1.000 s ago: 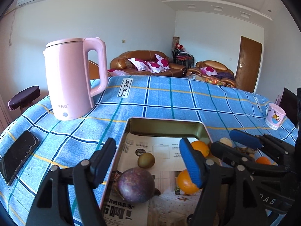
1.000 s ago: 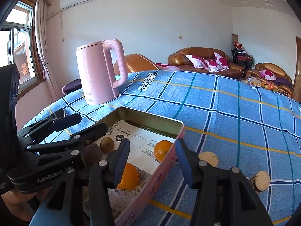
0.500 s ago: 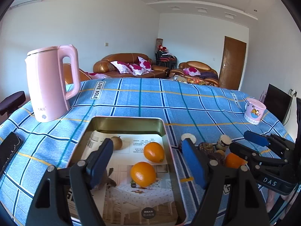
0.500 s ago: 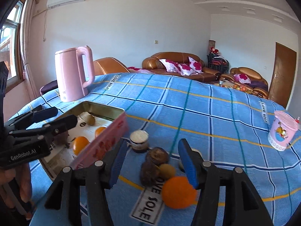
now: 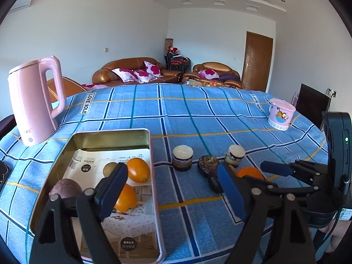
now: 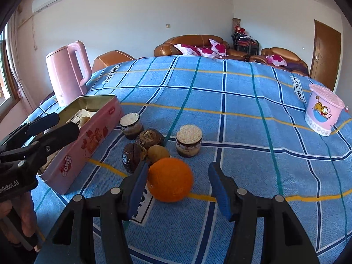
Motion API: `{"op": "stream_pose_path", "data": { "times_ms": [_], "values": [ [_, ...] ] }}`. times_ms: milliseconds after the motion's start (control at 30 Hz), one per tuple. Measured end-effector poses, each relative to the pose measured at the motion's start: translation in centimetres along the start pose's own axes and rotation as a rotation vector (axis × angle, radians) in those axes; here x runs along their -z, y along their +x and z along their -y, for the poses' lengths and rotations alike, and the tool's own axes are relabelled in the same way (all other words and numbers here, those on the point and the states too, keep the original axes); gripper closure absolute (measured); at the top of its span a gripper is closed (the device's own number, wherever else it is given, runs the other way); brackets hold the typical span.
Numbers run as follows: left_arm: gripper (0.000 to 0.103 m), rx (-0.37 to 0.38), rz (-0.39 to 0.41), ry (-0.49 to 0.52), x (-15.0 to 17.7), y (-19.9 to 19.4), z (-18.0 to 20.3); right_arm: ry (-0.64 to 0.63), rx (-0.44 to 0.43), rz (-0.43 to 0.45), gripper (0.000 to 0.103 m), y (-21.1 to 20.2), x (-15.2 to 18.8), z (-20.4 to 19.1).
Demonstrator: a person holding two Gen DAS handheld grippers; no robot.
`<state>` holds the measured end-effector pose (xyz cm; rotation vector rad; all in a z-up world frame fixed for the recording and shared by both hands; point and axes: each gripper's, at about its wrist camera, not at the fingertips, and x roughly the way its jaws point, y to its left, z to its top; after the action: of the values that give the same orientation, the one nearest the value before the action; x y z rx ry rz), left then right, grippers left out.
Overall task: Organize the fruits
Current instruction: 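Grasp an orange on the table with the right tool while the left tool moves toward the brown fruits, then grasp a dark brown dried fruit with the left tool while the right tool holds the orange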
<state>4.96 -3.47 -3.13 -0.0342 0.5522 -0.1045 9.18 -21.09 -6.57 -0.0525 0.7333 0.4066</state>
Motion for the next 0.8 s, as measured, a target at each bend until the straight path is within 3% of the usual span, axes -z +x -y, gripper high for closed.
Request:
{"op": "stream_pose_path", "data": {
  "times_ms": [267, 333, 367, 467, 667, 800],
  "values": [
    [0.017, 0.017, -0.013, 0.017, 0.3, 0.3, 0.9, -0.012, -0.058, -0.087, 0.040, 1.7, 0.2, -0.8],
    [0.017, 0.019, -0.015, 0.020, 0.3, 0.4, 1.0, 0.007, -0.059, -0.061, 0.044, 1.2, 0.3, -0.4],
    [0.017, 0.022, -0.015, 0.020, 0.3, 0.4, 1.1, 0.012, -0.057, -0.054, 0.055, 1.0, 0.4, -0.2],
    [0.017, 0.033, -0.018, 0.039, 0.2, 0.5, 1.7, 0.032, -0.046, -0.023, 0.055, 0.4, 0.5, 0.3],
    [0.033, 0.078, -0.052, 0.078, 0.1, 1.4, 3.8, 0.040, 0.065, 0.025, 0.055, -0.9, 0.6, 1.5],
    [0.041, 0.117, -0.110, 0.080, 0.3, 2.6, 4.9, 0.093, 0.055, 0.024, 0.055, -1.0, 0.6, 2.9]
  ]
}}
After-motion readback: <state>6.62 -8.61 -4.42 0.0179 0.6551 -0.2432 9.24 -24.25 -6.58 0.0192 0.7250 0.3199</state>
